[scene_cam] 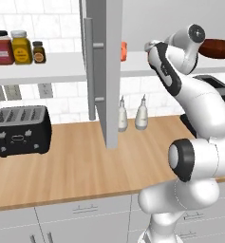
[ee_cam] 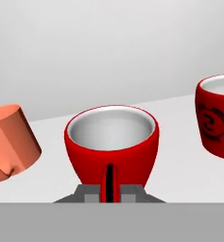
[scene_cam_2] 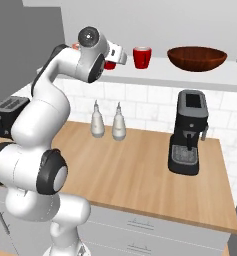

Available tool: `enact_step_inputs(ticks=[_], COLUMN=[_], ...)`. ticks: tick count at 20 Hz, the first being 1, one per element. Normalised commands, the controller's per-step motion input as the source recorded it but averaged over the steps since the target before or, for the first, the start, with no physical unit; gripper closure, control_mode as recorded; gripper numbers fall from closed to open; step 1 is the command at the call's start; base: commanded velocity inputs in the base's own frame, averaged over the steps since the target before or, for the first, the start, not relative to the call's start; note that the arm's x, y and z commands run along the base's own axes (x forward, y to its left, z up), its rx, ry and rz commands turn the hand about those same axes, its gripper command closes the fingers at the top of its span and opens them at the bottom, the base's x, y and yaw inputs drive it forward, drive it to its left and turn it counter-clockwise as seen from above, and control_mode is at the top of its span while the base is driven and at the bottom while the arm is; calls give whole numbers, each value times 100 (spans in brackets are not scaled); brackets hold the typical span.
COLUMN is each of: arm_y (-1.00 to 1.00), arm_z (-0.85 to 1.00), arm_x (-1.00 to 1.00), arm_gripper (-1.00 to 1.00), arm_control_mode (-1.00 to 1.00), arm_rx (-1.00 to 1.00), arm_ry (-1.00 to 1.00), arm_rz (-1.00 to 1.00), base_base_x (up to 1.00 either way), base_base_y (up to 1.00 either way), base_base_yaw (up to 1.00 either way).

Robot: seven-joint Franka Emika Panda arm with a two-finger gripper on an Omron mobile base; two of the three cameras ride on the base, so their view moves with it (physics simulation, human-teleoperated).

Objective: Gather all objects into one cabinet and sort the glasses and bowls to opposite sides.

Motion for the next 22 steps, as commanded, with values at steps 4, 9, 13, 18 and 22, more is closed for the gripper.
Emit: enact_step_inputs(ticks=[4, 9, 13, 18, 22], arm_y=[0, 36, 3, 0, -8], arm_z=[0, -27, -14, -4, 3], arm_x=[0, 0, 0, 0, 0], arm_gripper=[100, -100, -100, -100, -100], arm_control_mode=[-100, -100, -100, -100, -100], arm_rx=[0, 6, 8, 6, 13], arm_ry=[0, 6, 3, 2, 0], arm_rz=[0, 1, 0, 0, 0], base_base_x=[0, 0, 0, 0, 0], base_base_y=[0, 0, 0, 0, 0], base_base_yaw=[0, 0, 0, 0, 0])
